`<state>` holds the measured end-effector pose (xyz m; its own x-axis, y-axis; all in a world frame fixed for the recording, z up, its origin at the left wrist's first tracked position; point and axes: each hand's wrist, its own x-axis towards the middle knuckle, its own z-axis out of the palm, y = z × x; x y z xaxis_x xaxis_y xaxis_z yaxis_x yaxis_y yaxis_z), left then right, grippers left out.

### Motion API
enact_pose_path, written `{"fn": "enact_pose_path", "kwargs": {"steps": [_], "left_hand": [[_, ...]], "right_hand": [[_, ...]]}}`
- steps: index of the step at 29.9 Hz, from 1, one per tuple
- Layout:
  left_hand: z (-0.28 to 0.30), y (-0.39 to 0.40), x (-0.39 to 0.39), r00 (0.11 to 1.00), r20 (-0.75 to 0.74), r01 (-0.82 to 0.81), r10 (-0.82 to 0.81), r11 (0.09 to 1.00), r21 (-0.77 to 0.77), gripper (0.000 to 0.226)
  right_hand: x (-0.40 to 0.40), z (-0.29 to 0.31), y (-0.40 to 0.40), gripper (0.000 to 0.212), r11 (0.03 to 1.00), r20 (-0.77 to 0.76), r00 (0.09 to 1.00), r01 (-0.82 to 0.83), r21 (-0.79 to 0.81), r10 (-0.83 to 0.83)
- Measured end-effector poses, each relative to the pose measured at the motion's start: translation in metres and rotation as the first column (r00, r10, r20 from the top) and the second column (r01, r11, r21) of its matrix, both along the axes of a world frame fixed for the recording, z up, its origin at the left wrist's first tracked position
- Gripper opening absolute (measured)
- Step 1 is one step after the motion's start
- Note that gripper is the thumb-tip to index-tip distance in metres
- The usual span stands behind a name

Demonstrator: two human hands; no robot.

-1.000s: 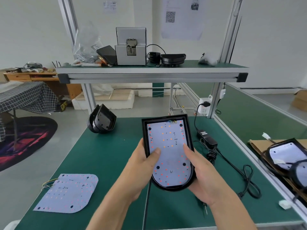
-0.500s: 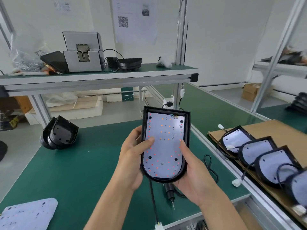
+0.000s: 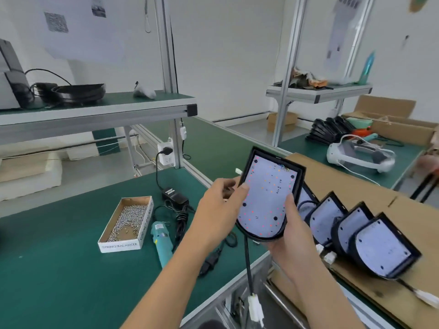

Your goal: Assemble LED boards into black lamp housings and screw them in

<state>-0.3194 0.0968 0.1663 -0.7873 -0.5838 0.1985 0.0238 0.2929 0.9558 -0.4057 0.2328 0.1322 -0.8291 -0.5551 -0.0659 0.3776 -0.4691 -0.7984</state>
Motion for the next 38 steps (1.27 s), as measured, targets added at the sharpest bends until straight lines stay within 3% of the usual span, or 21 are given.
{"fn": "enact_pose_path", "kwargs": {"steps": [7, 11, 16, 24, 27, 29, 31, 38], "left_hand": [[-0.047, 0.033, -0.042, 0.967, 0.207, 0.171, -0.151, 0.982, -0.084, 0.04], [-0.05, 0.048, -0.064, 0.931, 0.245, 0.282, -0.272, 0.959, -0.009, 0.055], [-0.054, 0.059, -0.106, 0.901, 0.237, 0.36, -0.364, 0.931, 0.059, 0.061], [-0.074, 0.054, -0.139, 0.912, 0.229, 0.304, -0.341, 0.935, 0.182, 0.065], [-0.075, 0.054, -0.14, 0.921, 0.22, 0.283, -0.322, 0.94, 0.188, 0.065], [-0.076, 0.057, -0.139, 0.923, 0.214, 0.282, -0.32, 0.94, 0.191, 0.066], [-0.081, 0.06, -0.14, 0.918, 0.225, 0.28, -0.326, 0.936, 0.213, 0.069], [-0.092, 0.054, -0.128, 0.927, 0.15, 0.286, -0.344, 0.907, 0.31, 0.073]], "right_hand": [[-0.073, -0.011, 0.017, 0.048, 0.954, 0.145, 0.946, 0.271, 0.129, -0.288], [-0.111, -0.011, 0.012, 0.048, 0.931, 0.215, 0.912, 0.315, 0.183, -0.35], [-0.148, -0.022, 0.014, 0.063, 0.941, 0.258, 0.915, 0.255, 0.223, -0.31], [-0.171, -0.014, 0.017, 0.044, 0.871, 0.172, 0.964, 0.095, 0.482, -0.201], [-0.177, -0.011, 0.033, 0.047, 0.723, 0.021, 0.992, 0.078, 0.686, -0.128], [-0.182, -0.014, 0.046, 0.057, 0.504, -0.169, 0.983, 0.181, 0.845, -0.07], [-0.186, -0.02, 0.054, 0.067, 0.334, -0.345, 0.938, 0.322, 0.886, 0.013], [-0.176, -0.037, 0.049, 0.065, 0.244, -0.573, 0.81, 0.535, 0.809, 0.123]]}}
